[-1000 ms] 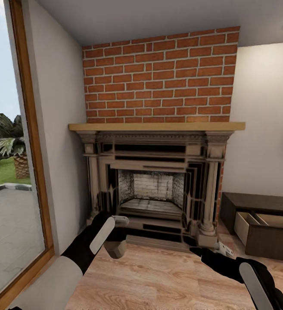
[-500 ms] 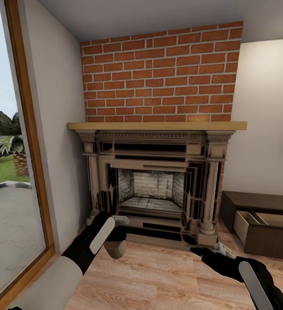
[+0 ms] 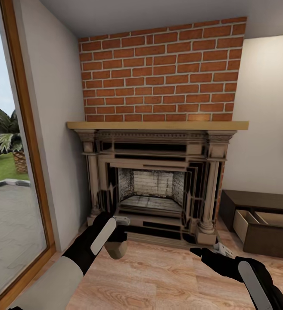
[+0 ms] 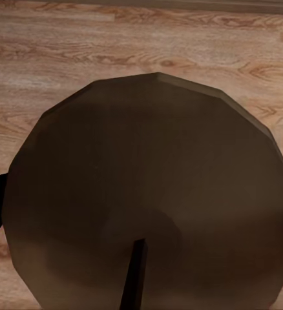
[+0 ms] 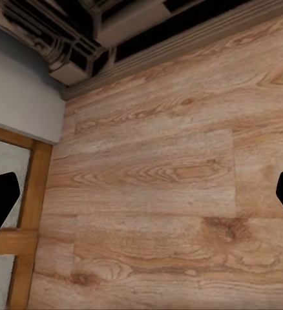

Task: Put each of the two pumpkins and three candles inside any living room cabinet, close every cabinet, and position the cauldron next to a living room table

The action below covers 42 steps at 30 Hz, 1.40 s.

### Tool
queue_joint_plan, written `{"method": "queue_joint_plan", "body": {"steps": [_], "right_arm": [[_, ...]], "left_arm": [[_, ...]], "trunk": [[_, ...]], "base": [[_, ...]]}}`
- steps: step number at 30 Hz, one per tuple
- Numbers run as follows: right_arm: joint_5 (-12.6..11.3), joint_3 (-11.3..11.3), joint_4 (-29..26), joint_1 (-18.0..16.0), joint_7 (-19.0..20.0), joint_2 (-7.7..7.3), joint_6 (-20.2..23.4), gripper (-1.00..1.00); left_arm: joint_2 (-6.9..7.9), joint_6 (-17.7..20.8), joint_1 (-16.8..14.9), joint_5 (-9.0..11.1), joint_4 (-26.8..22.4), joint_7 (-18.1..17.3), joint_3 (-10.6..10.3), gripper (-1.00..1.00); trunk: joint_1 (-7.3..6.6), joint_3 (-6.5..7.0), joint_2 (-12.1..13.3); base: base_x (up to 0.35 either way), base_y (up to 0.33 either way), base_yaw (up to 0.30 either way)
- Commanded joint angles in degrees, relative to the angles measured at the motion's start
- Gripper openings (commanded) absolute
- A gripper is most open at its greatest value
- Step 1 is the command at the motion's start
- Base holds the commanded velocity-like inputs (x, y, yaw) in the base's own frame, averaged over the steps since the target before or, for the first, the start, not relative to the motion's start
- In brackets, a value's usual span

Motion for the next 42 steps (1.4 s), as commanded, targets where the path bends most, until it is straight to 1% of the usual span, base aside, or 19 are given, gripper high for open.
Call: {"method": "queue_joint_plan", "body": {"steps": [1, 27, 35, 42], "right_arm": [[0.20, -0.09, 0.02, -0.05, 0.26, 0.01, 0.29, 1.00], [0.21, -0.09, 0.10, -0.05, 0.26, 0.05, 0.29, 1.00], [0.09, -0.07, 0.10, -0.02, 0.42, 0.01, 0.31, 1.00], [0.24, 0.09, 0.04, 0.03, 0.91, 0.06, 0.10, 1.00]], "left_arm": [[0.01, 0.10, -0.05, 0.57, -0.01, 0.60, -0.12, -1.00], [-0.02, 0.10, -0.05, 0.57, 0.05, 0.60, -0.25, -1.00], [-0.01, 0.10, -0.05, 0.57, 0.05, 0.60, -0.96, -1.00], [0.00, 0.10, -0.05, 0.57, 0.05, 0.60, -1.04, -1.00]], "trunk": [[-0.23, 0.01, 0.37], [-5.94, 2.24, 10.80], [-7.70, 2.93, 14.01], [-9.23, 3.93, 16.82]], "base": [[0.000, 0.000, 0.000], [0.000, 0.000, 0.000], [0.000, 0.000, 0.000], [0.000, 0.000, 0.000]]}}
